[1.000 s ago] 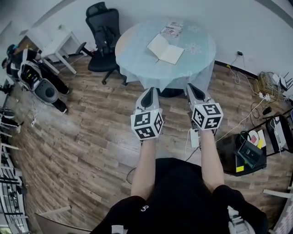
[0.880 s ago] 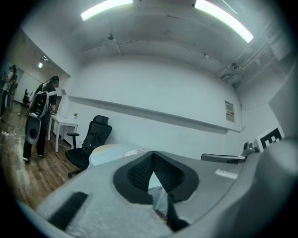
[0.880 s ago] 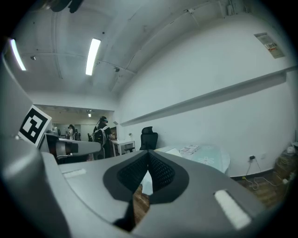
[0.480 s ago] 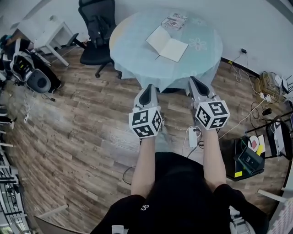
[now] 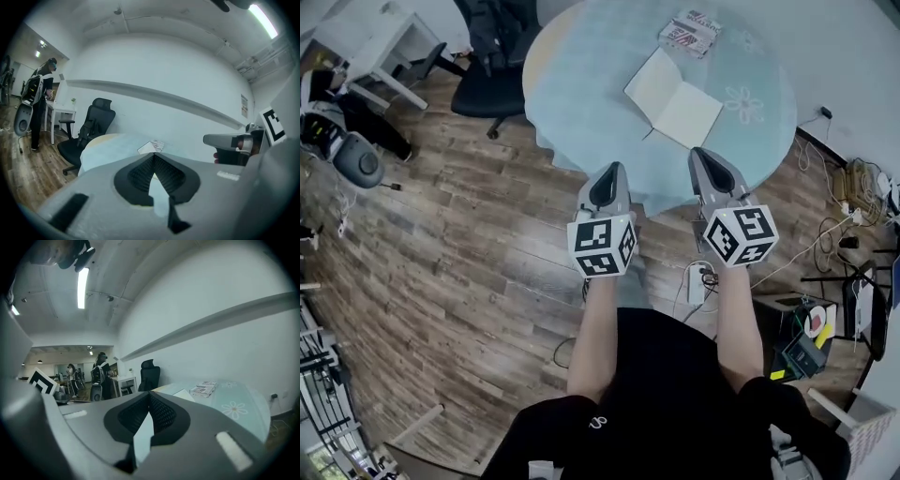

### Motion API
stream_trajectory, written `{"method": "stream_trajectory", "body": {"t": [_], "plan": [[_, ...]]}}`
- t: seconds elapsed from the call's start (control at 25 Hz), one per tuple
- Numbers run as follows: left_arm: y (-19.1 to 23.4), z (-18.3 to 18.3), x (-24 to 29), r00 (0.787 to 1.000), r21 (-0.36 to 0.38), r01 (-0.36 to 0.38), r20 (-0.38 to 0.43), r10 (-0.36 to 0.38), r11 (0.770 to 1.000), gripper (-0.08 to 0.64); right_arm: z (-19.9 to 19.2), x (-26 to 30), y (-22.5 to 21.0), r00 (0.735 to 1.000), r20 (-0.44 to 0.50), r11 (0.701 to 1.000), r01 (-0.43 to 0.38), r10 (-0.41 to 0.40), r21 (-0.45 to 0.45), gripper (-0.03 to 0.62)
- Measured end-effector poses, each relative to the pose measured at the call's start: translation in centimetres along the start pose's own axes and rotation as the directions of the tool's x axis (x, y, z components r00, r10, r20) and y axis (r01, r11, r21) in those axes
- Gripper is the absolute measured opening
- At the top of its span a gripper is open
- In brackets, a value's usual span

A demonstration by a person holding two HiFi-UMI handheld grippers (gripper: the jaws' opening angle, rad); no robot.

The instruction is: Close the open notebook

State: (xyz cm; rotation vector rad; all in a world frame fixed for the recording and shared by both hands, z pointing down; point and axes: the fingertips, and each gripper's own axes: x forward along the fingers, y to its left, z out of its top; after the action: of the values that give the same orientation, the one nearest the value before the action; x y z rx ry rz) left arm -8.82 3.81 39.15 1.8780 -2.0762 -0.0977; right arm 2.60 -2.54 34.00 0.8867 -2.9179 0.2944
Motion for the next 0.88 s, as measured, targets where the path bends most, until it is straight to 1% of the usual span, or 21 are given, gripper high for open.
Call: {"method": "stream_trajectory", "body": {"t": [0.08, 0.16, 0.32, 0.6, 0.64, 0.72, 0.88], "plan": [[1.6, 0.3, 2.5, 1.0, 0.001, 0.006, -0.02, -0.006, 1.0, -0.003, -0.5, 2.8, -1.1, 0.999, -0.034, 1.0, 0.007, -0.007, -0.002, 0.009], [2.7, 0.2, 4.8, 0.999, 0.003, 0.024, -0.044, -0.024, 1.0, -0.003, -1.1, 5.1, -2.5, 0.997, -0.066, 0.999, 0.032, -0.031, 0.008, 0.009], [4.7, 0.5, 9.0, 0.995, 0.004, 0.061, -0.077, -0.06, 0.998, -0.003, -1.0, 9.0, -4.2, 0.993, -0.097, 0.998, 0.065, -0.064, 0.004, 0.009], [5.5, 0.2, 14.0, 0.983, 0.028, 0.136, -0.124, -0.132, 0.99, -0.001, -1.2, 11.7, -6.8, 0.985, -0.132, 0.993, 0.114, -0.111, 0.016, 0.009], [5.5, 0.0, 14.6, 0.981, 0.028, 0.145, -0.134, -0.14, 0.989, 0.034, -1.1, 11.9, -7.0, 0.985, -0.133, 0.993, 0.117, -0.114, 0.016, 0.009], [5.5, -0.6, 15.5, 0.977, 0.023, 0.157, -0.151, -0.152, 0.987, 0.072, -1.3, 12.0, -7.6, 0.982, -0.143, 0.992, 0.123, -0.12, 0.012, 0.009], [5.4, -2.5, 17.4, 0.97, -0.027, 0.165, -0.176, -0.167, 0.986, 0.122, -2.6, 11.6, -9.0, 0.974, -0.175, 0.989, 0.146, -0.141, 0.018, 0.009]]}}
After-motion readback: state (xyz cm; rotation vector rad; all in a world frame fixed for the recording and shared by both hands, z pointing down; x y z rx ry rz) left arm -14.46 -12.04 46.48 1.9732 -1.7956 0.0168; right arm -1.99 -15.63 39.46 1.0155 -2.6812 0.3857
